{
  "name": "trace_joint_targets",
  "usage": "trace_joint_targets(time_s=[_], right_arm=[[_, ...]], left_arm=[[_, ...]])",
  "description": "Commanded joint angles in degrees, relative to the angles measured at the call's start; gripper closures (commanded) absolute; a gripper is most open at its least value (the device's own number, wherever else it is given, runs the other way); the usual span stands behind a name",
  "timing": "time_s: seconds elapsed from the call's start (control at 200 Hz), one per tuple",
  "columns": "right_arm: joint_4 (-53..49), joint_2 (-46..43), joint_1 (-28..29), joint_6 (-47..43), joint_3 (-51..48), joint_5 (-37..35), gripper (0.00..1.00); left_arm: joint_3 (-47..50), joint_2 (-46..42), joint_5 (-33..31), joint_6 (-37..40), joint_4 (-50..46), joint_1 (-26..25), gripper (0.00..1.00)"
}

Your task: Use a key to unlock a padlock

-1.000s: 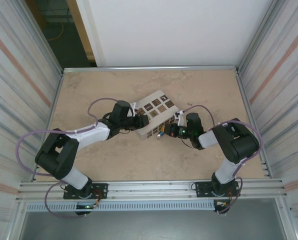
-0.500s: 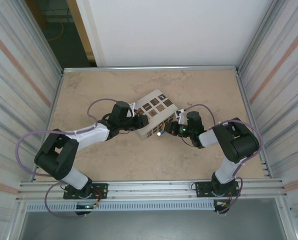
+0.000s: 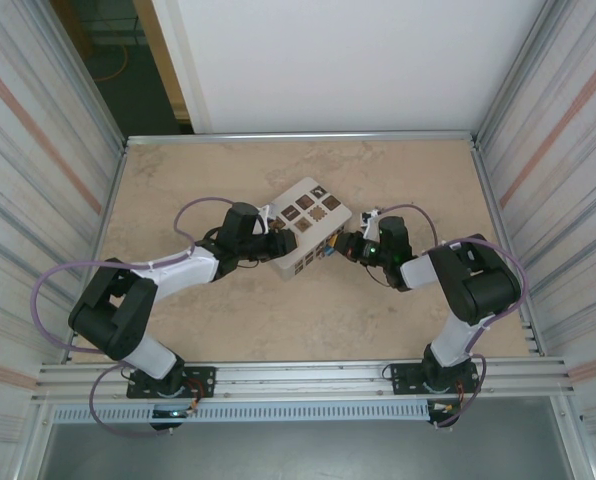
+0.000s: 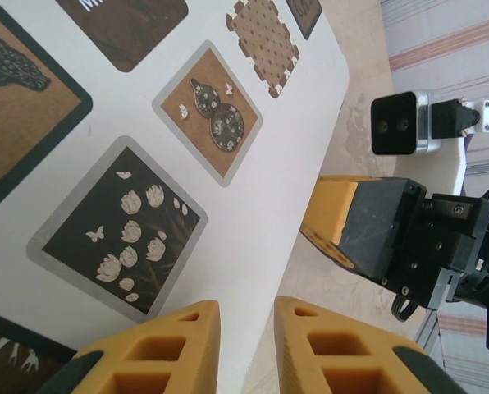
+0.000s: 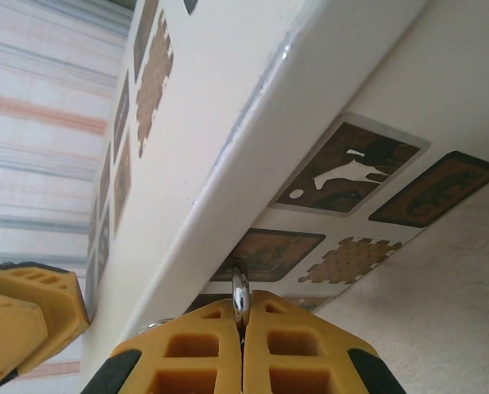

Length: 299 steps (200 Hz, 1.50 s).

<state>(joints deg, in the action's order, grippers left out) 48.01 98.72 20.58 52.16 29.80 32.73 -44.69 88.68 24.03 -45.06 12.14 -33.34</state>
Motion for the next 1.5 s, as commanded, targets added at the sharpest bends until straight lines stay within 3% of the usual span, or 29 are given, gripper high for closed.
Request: trace_joint_targets(time_s=[0.0,0.351,0.802,1.142,1.493], right_arm=[[1.8,-0.49,-0.27,1.14,1.52,-1.57,0.93],[-7.95,-9.05,-1.81,-4.6,-2.1,-3.11,0.93],[-38.45,-31.34,-2.5,-17.06,-1.54,-3.34,0.93],[-64.67,-41.76,-1.05,-24.26,3.81,0.22,0.93],[-72.44,-42.38,5.91,-25.77,5.03,-0.07,0.92]], left_arm=[[4.19,3.25,-0.9,-0.49,-11.63,-0.41,0.75],[1.15,1.35,0.32,-0.03,-12.69,-0.41,0.7],[-2.89,-7.24,0.18,2.51,-15.98,0.64,0.59],[2.5,-22.56,-7.11,6.22,-24.45,3.71,0.51],[7.38,-38.46,-19.52,10.29,-33.56,5.21,0.38]])
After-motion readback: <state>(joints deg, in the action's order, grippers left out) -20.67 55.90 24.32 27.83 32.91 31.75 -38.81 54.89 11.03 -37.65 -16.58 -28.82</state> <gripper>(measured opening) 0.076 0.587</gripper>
